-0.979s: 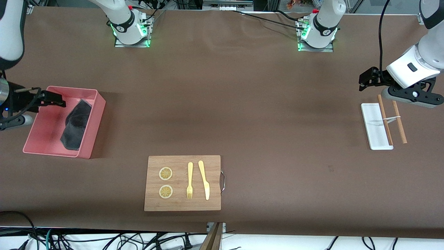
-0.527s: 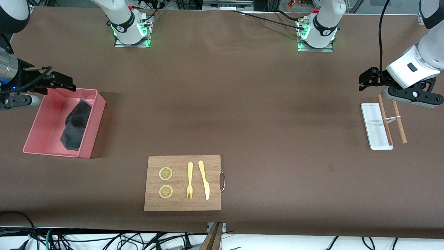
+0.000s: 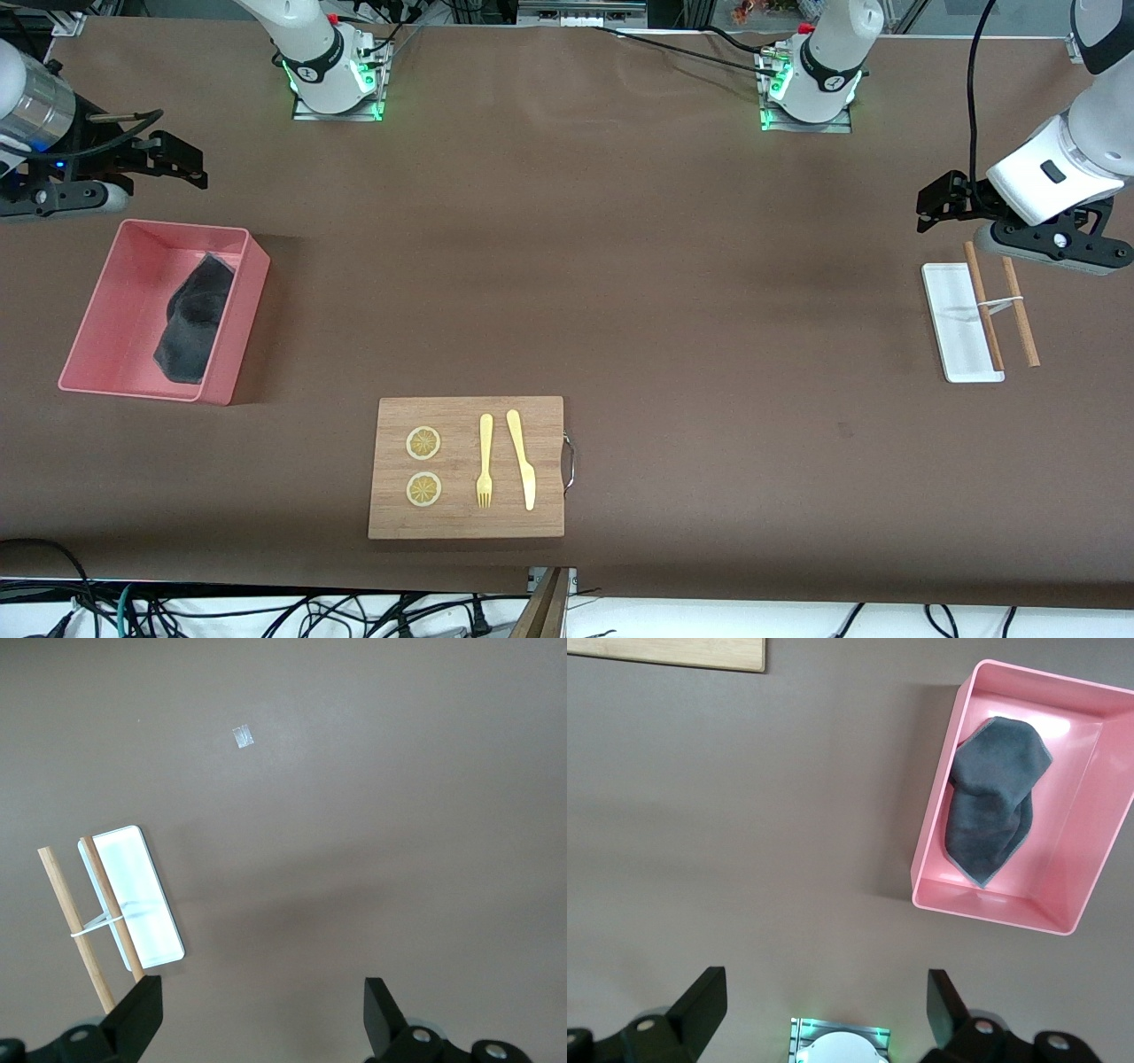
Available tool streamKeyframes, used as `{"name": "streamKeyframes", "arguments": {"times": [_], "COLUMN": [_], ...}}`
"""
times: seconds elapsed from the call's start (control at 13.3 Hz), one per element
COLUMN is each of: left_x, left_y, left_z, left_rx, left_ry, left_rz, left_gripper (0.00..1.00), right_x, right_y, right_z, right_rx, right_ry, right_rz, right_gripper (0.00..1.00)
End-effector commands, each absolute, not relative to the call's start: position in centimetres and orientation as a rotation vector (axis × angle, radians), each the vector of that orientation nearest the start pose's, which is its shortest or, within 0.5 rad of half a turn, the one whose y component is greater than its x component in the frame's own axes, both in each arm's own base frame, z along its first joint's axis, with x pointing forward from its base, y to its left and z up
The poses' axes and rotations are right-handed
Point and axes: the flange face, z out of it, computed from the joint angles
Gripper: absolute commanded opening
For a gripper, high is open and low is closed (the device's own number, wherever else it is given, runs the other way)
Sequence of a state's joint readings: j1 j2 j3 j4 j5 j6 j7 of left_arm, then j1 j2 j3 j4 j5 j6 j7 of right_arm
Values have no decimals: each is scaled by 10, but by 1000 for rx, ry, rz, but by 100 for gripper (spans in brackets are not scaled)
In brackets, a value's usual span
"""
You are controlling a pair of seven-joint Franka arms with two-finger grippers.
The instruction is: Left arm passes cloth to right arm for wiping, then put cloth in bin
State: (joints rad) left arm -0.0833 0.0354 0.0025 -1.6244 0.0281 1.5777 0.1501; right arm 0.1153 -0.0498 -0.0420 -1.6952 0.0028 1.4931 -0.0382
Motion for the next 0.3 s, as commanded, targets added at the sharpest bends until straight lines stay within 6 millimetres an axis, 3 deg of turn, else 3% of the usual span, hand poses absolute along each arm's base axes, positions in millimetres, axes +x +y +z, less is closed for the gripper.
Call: {"name": "streamKeyframes", "arguments": {"times": [0.0, 0.23], "left_x": [559, 559], "left_y": [-43, -43], "left_z": [582, 582], "left_rx": [-3102, -3102], "left_ry": [353, 353], "left_rz": [111, 111], "left_gripper": [100, 100], "right_x": [522, 524], "right_y": [34, 37], "right_z": [590, 593], "right_rx": [-3144, -3145], "right_ry": [-157, -162], "right_rz": [217, 212], "right_gripper": [100, 100]}}
